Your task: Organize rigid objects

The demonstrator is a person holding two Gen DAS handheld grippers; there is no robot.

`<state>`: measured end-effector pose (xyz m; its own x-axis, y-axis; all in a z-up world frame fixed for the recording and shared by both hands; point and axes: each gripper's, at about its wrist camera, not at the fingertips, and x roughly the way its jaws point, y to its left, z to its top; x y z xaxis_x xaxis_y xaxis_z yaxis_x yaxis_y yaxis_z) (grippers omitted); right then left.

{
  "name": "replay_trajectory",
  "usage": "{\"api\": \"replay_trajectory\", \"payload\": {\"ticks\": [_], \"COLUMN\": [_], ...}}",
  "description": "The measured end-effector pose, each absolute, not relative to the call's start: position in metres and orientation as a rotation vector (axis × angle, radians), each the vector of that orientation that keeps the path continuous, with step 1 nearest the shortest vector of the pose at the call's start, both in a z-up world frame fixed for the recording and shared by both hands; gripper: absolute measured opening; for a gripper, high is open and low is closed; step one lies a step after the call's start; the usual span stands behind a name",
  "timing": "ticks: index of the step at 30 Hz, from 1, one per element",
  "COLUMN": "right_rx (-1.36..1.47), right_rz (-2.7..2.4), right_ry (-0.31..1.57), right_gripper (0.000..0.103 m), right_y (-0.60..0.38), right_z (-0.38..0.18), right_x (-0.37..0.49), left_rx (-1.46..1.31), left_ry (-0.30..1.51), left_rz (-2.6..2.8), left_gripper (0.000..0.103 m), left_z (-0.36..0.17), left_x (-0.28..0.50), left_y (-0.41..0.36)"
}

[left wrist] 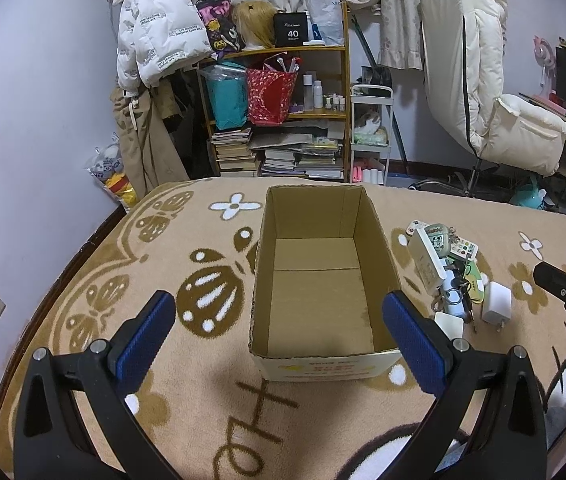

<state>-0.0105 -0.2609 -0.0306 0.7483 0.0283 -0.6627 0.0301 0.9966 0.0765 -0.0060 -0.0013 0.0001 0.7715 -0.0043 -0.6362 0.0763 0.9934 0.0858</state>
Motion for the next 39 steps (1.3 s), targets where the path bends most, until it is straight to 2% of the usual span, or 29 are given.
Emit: {"api": "replay_trajectory", "payload": {"ticks": [11, 23, 39], "right_rx": [0.082, 0.091, 0.162], "right_rz": [-0.003, -0.025, -0.165], "right_ry": [0.724, 0.766, 0.878], "right_gripper": [0.103, 0.103, 0.103], "right_y": [-0.261, -0.274, -0.312], "right_z": [-0.03, -0.042, -0.085], "right_x": [-0.01, 0.017, 0.061], "left_rx": [0.111, 0.129, 0.044], "left_ry": [0.715, 0.793, 0.962], "left_rz": [-0.061, -0.07, -0.059], "left_gripper": [0.102, 0.102, 0.102], "left_z": [-0.001, -0.012, -0.058], "left_x": [0.003, 0.048, 0.111], "left_y": [-0.001, 0.002, 0.022]}}
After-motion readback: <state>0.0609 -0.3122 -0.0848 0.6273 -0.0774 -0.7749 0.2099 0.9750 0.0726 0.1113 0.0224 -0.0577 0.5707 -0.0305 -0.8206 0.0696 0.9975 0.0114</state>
